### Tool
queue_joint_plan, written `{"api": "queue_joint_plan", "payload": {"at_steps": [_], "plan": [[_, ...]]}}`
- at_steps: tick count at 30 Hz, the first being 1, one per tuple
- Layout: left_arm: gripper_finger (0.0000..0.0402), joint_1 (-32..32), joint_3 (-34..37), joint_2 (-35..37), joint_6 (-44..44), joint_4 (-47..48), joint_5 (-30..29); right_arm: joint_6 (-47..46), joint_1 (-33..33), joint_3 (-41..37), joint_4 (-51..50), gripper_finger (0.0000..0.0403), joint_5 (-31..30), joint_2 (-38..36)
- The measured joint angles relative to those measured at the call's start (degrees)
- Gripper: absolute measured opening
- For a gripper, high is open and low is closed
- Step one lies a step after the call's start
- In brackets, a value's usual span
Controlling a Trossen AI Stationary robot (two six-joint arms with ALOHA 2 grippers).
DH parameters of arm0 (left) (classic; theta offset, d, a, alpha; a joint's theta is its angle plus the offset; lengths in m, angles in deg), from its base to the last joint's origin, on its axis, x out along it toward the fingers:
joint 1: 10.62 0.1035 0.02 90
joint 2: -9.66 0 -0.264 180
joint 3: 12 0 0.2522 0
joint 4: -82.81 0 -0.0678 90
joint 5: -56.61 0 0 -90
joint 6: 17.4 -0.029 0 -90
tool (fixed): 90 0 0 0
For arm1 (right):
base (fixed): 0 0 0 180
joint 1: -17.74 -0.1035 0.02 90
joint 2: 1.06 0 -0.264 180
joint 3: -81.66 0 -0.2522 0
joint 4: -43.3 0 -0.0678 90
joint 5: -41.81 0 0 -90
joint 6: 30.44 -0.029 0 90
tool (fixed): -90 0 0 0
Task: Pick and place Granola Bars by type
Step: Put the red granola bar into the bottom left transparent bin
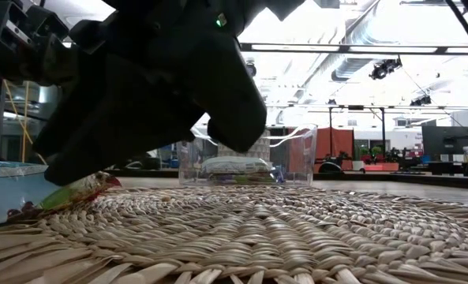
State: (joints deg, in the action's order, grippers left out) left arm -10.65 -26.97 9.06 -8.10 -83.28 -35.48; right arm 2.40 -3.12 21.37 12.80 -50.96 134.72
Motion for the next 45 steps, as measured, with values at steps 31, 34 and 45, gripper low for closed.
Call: {"api": "queue_joint_plan", "payload": {"at_steps": [31, 34, 45], "plan": [[0.0001, 0.0, 0.0, 0.0, 0.0, 0.0, 0.0, -4.3, 0.6, 0.1, 0.3, 0.0196, 3.9, 1.2], [0.0001, 0.0, 0.0, 0.0, 0.0, 0.0, 0.0, -4.5, 0.9, 0.1, 0.3, 0.0191, 5.0, 1.2], [0.0001, 0.0, 0.0, 0.0, 0.0, 0.0, 0.0, -8.4, 2.0, 0.1, 0.1, 0.0183, 5.2, 1.2]]}}
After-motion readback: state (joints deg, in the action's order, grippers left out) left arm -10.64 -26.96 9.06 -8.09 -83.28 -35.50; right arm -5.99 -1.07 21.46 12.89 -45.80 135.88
